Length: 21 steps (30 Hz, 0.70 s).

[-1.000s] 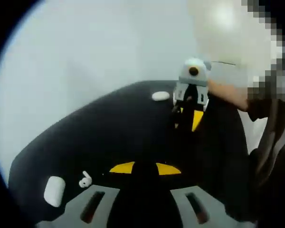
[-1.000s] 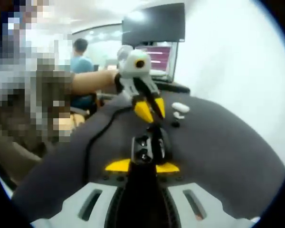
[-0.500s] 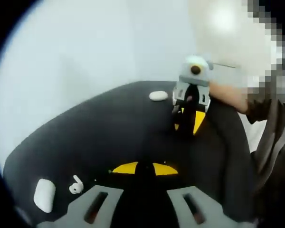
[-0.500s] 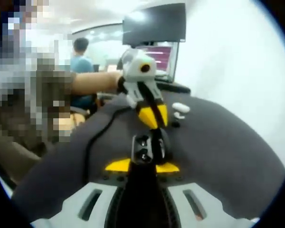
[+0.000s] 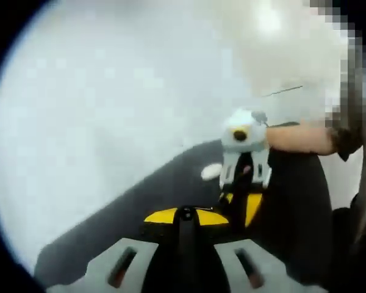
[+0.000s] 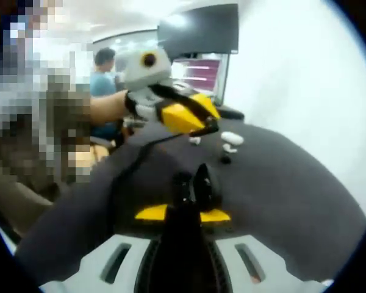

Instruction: Pick up three earphones and place each one into its charging case using tactile feedback, ensure that each earphone is properly inserted and securely positioned inside the case.

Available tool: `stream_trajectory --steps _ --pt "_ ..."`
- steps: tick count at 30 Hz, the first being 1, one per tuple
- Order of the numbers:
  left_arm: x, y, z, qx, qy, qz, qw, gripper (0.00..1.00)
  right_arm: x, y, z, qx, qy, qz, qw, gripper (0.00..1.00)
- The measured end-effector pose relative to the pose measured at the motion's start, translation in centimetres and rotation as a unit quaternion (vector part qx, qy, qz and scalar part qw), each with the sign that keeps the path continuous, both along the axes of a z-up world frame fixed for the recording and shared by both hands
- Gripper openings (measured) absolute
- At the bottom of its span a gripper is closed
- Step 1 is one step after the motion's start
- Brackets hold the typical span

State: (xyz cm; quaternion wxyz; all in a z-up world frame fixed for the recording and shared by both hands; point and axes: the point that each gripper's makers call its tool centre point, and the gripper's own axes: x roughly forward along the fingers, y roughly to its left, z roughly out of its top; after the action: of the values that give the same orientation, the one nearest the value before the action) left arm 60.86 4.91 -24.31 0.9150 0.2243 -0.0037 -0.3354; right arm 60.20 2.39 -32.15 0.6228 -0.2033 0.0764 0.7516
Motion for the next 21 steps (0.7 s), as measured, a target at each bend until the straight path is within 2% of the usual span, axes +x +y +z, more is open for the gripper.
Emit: stream_trajectory --steps 2,4,8,9,11,16,19,21 --pt "-0.1 -0.8 -0.2 0.03 -0.03 0.001 0.9991 0.08 0.0 0.0 0.0 0.0 -0.001 0.0 1.0 0.18" --pt "0.1 -0.7 -0.5 0.053 -0.041 0.01 0.9977 0.08 0.0 0.0 0.0 0.001 -0.001 -0.001 1.0 0.18" --pt "0.2 -0.5 -0.8 0.046 -0.045 0.017 0.9978 0.08 -0.1 0.0 0.0 0.0 -0.001 -0.001 1.0 0.18" --pt "0.1 -0.6 -0.8 0.051 -0.055 0.018 0.997 0.08 -0.1 0.0 0.0 0.0 -0.002 0.0 1.0 0.18" --pt "0.0 -0.5 -1.1 0.083 -0.078 0.025 0.9932 0.08 -0.1 0.0 0.0 0.0 -0.002 0.0 1.0 0.18" --pt "-0.1 -0.9 -1.5 0.079 -0.077 0.015 0.9939 0.08 0.0 0.0 0.0 -0.001 0.004 -0.002 1.0 0.18" --pt "0.1 -1.3 -1.2 0.079 -0.09 0.013 0.9927 0.08 0.0 0.0 0.0 -0.001 0.005 -0.002 1.0 0.18" --pt "0.2 -1.6 -1.1 0.092 -0.104 0.015 0.9902 0.08 0.0 0.0 0.0 -0.001 0.004 -0.002 1.0 0.18"
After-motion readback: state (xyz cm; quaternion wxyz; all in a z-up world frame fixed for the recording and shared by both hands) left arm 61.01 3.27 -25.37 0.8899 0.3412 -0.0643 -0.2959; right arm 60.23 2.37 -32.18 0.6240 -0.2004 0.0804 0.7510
